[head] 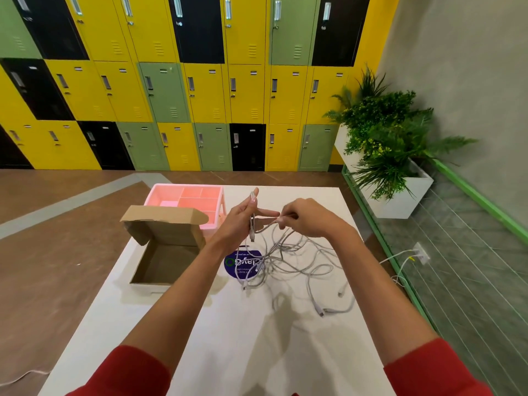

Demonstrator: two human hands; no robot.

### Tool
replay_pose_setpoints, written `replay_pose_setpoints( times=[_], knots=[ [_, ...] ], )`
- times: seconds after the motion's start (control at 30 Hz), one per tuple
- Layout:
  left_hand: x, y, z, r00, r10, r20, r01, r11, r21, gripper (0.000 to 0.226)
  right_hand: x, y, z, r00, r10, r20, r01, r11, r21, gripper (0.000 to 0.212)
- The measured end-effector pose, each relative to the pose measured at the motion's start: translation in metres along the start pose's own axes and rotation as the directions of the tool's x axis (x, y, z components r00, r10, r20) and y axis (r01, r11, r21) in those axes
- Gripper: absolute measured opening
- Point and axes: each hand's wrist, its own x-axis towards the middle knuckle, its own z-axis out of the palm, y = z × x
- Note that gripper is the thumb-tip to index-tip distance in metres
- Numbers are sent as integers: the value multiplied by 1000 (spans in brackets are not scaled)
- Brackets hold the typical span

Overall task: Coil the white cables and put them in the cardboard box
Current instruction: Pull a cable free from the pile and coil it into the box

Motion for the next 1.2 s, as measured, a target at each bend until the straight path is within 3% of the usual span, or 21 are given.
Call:
replay_pose_setpoints(
  times=[0.17,0.3,0.43,0.53,0.63,0.73,0.97,1.2],
  knots=[
    [-3,6,7,996,-13,94,-6,978,207,46,3,1,-2,978,-33,-205,61,989,133,12],
    [-3,12,10,990,-51,133,4,945,328,33,2,1,-12,969,-45,-242,92,978,185,23],
    [-4,21,12,975,-117,190,72,972,225,34,3,7,-14,965,-19,-262,74,976,205,31],
    [-7,23,6,925,-209,318,220,975,0,33,4,13,-12,971,-16,-239,78,965,252,35],
    [-9,19,0,858,-213,468,363,896,-257,31,4,17,-8,982,-40,-185,116,900,420,33],
    [-12,16,-1,773,-136,620,460,794,-398,26,5,18,-2,983,-66,-168,152,810,566,25],
    [-13,12,6,708,-4,706,548,635,-545,31,4,13,19,991,-75,-107,125,789,602,48],
    [-11,8,4,745,-24,667,505,673,-540,34,5,19,26,987,-113,-118,156,867,472,35]
  ],
)
